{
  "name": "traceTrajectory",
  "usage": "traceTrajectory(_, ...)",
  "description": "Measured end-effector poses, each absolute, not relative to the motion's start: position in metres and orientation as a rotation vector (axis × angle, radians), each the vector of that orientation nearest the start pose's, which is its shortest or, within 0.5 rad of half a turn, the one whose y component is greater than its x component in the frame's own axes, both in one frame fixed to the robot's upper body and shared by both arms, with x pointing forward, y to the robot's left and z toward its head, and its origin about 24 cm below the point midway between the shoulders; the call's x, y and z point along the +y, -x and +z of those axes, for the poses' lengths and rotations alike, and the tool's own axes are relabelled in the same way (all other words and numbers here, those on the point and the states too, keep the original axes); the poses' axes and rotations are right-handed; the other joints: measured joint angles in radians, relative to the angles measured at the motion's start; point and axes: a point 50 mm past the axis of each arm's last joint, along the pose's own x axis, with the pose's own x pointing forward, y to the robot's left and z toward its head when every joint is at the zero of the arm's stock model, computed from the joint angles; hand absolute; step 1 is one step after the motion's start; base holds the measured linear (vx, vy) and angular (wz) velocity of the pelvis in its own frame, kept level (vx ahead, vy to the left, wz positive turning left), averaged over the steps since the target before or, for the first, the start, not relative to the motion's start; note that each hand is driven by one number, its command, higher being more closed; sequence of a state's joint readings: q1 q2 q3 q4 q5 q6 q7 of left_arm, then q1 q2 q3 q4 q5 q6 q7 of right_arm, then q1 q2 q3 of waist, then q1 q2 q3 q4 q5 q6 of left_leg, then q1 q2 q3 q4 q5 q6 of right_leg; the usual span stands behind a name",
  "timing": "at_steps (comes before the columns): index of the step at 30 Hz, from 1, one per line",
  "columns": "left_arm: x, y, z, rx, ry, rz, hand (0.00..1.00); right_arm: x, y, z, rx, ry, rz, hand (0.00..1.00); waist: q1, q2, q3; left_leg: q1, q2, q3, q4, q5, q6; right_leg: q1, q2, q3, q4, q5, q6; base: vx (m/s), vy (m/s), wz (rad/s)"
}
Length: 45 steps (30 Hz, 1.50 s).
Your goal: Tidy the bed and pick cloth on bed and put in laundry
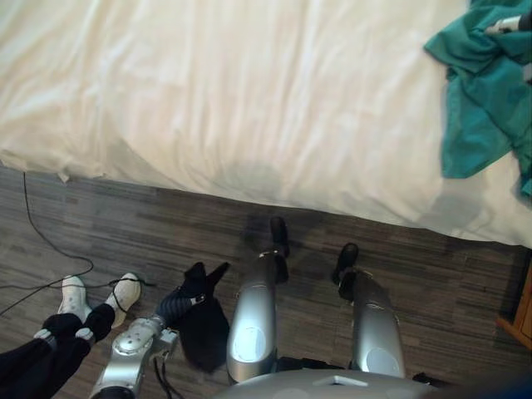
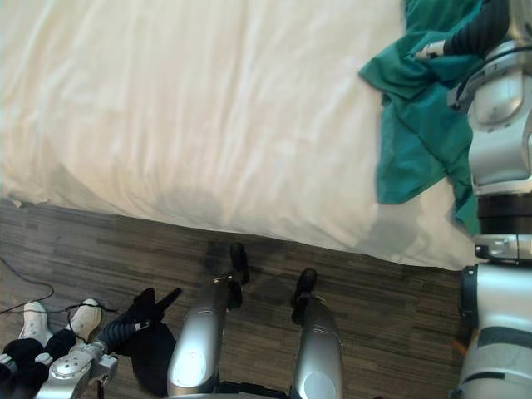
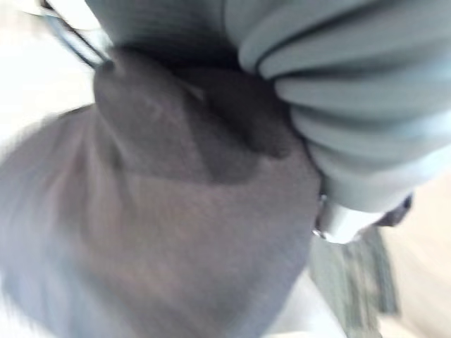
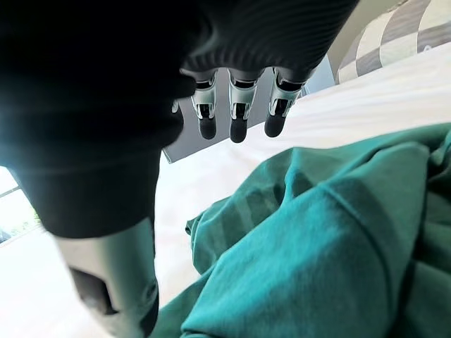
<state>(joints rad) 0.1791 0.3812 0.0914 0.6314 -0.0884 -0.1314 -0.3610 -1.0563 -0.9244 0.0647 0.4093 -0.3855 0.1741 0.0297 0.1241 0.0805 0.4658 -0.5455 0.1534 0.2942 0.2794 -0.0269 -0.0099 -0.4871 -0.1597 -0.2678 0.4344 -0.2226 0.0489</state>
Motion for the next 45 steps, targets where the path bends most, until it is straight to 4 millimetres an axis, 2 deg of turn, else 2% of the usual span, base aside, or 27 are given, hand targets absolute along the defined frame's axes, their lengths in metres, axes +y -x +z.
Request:
traceTrajectory(3, 0.266, -0.146, -0.089, 0.639, -0.127, -0.089, 1.0, -0.3, -0.338, 0.35, -0.295, 1.126, -0.487, 0.0, 0.0, -0.001, 0.013, -0.009, -0.002, 0.004, -0.02, 0.014, -0.002, -0.018, -0.001, -0.004, 0.0, 0.003, -0.003, 0.0, 0.0, 0.0)
traceTrajectory(8, 0.254, -0.149, -0.088, 0.563, -0.117, -0.06, 1.0, -0.318, -0.33, 0.355, -0.108, 1.134, -0.561, 0.0, 0.005, -0.001, 0.014, -0.028, -0.002, 0.006, -0.073, 0.067, -0.011, -0.052, -0.001, -0.038, 0.001, 0.014, -0.016, 0.01, -0.034, 0.1)
traceTrajectory(12, 0.255, -0.149, -0.089, 0.56, -0.159, -0.048, 1.0, -0.327, -0.33, 0.352, -0.04, 1.097, -0.604, 0.0, 0.011, -0.004, 0.013, -0.026, -0.001, 0.006, -0.092, 0.076, -0.02, -0.051, -0.001, -0.057, 0.003, 0.016, -0.02, 0.0, -0.019, 0.11)
traceTrajectory(15, 0.26, -0.152, -0.087, 0.554, -0.182, -0.032, 1.0, -0.338, -0.328, 0.347, 0.022, 1.095, -0.643, 0.0, 0.031, -0.011, 0.01, -0.026, -0.001, 0.016, -0.1, 0.081, -0.027, -0.051, -0.003, -0.066, 0.0, 0.025, -0.027, -0.01, 0.006, 0.02)
traceTrajectory(16, 0.263, -0.154, -0.085, 0.554, -0.189, -0.018, 1.0, -0.34, -0.329, 0.345, 0.043, 1.092, -0.651, 1.0, 0.033, -0.017, 0.009, -0.027, -0.001, 0.022, -0.104, 0.086, -0.03, -0.051, -0.004, -0.073, -0.002, 0.031, -0.029, -0.02, 0.018, 0.04)
traceTrajectory(20, 0.273, -0.156, -0.084, 0.579, -0.224, -0.004, 1.0, -0.341, -0.338, 0.326, 0.156, 1.143, -0.645, 1.0, 0.033, -0.056, -0.011, -0.028, 0.0, 0.03, -0.103, 0.087, -0.029, -0.048, -0.005, -0.076, -0.019, 0.038, -0.028, -0.01, 0.008, -0.04)
traceTrajectory(21, 0.275, -0.158, -0.082, 0.579, -0.232, -0.005, 1.0, -0.344, -0.34, 0.316, 0.202, 1.173, -0.65, 1.0, 0.033, -0.069, -0.018, -0.028, 0.0, 0.03, -0.102, 0.087, -0.029, -0.045, -0.004, -0.078, -0.025, 0.043, -0.029, 0.0, 0.011, -0.03)
traceTrajectory(26, 0.282, -0.166, -0.076, 0.562, -0.263, 0.008, 1.0, -0.358, -0.339, 0.286, 0.308, 1.149, -0.627, 1.0, 0.031, -0.097, -0.034, -0.024, 0.002, 0.031, -0.082, 0.086, -0.029, -0.018, -0.002, -0.084, -0.047, 0.05, -0.028, 0.0, 0.0, 0.0)
traceTrajectory(30, 0.283, -0.175, -0.07, 0.532, -0.266, 0.016, 1.0, -0.359, -0.344, 0.235, 0.33, 0.979, -0.519, 1.0, 0.027, -0.116, -0.044, 0.012, 0.021, 0.033, -0.047, 0.063, -0.025, 0.041, 0.012, -0.091, -0.066, 0.05, -0.028, -0.01, -0.015, -0.07)
traceTrajectory(32, 0.284, -0.179, -0.064, 0.519, -0.257, 0.033, 1.0, -0.351, -0.345, 0.183, 0.278, 0.759, -0.413, 1.0, 0.026, -0.145, -0.06, 0.048, 0.039, 0.046, -0.03, 0.047, -0.028, 0.083, 0.026, -0.091, -0.083, 0.05, -0.028, -0.01, -0.029, -0.25)
traceTrajectory(33, 0.283, -0.181, -0.063, 0.515, -0.255, 0.036, 1.0, -0.347, -0.345, 0.169, 0.269, 0.708, -0.39, 1.0, 0.024, -0.151, -0.063, 0.061, 0.041, 0.049, -0.03, 0.044, -0.027, 0.096, 0.028, -0.091, -0.088, 0.049, -0.029, -0.01, -0.044, -0.23)
traceTrajectory(35, 0.278, -0.186, -0.057, 0.49, -0.211, 0.052, 1.0, -0.331, -0.333, 0.12, 0.214, 0.532, -0.337, 1.0, 0.006, -0.161, -0.069, 0.111, 0.046, 0.054, -0.031, 0.036, -0.03, 0.153, 0.038, -0.091, -0.113, 0.048, -0.03, 0.0, -0.03, -0.13)
traceTrajectory(36, 0.276, -0.187, -0.055, 0.483, -0.208, 0.061, 1.0, -0.325, -0.328, 0.108, 0.196, 0.489, -0.325, 1.0, 0.001, -0.162, -0.069, 0.124, 0.046, 0.055, -0.033, 0.035, -0.031, 0.168, 0.039, -0.091, -0.118, 0.047, -0.031, 0.0, -0.017, -0.1)
traceTrajectory(38, 0.268, -0.187, -0.056, 0.488, -0.17, 0.076, 1.0, -0.303, -0.305, 0.063, 0.186, 0.321, -0.289, 1.0, -0.018, -0.165, -0.069, 0.191, 0.04, 0.055, -0.056, 0.035, -0.032, 0.233, 0.043, -0.09, -0.138, 0.044, -0.03, 0.0, -0.009, -0.03)
traceTrajectory(39, 0.267, -0.185, -0.057, 0.499, -0.165, 0.08, 1.0, -0.298, -0.298, 0.051, 0.199, 0.276, -0.282, 1.0, -0.025, -0.165, -0.069, 0.213, 0.038, 0.055, -0.063, 0.035, -0.032, 0.256, 0.044, -0.091, -0.142, 0.042, -0.03, 0.03, -0.024, 0.06)
traceTrajectory(41, 0.258, -0.171, -0.068, 0.554, -0.141, 0.082, 1.0, -0.282, -0.259, -0.004, 0.322, 0.113, -0.282, 1.0, -0.039, -0.169, -0.083, 0.287, 0.027, 0.052, -0.071, 0.029, -0.036, 0.338, 0.039, -0.104, -0.152, 0.026, -0.026, 0.05, -0.022, 0.18)
traceTrajectory(42, 0.256, -0.165, -0.072, 0.572, -0.135, 0.083, 1.0, -0.278, -0.247, -0.021, 0.371, 0.07, -0.285, 1.0, -0.046, -0.171, -0.096, 0.292, 0.02, 0.049, -0.068, 0.026, -0.035, 0.35, 0.034, -0.11, -0.151, 0.015, -0.021, 0.07, -0.012, 0.38)
traceTrajectory(44, 0.241, -0.144, -0.093, 0.665, -0.089, 0.069, 1.0, -0.257, -0.187, -0.086, 0.617, -0.087, -0.313, 1.0, -0.065, -0.167, -0.127, 0.333, 0.0, 0.026, -0.072, 0.022, -0.033, 0.415, 0.014, -0.154, -0.148, -0.008, -0.01, 0.1, -0.005, 0.51)
traceTrajectory(45, 0.236, -0.138, -0.1, 0.697, -0.074, 0.059, 1.0, -0.25, -0.17, -0.101, 0.691, -0.115, -0.32, 1.0, -0.07, -0.161, -0.135, 0.348, -0.004, 0.024, -0.078, 0.022, -0.033, 0.434, 0.009, -0.165, -0.149, -0.011, -0.007, 0.09, 0.003, 0.49)
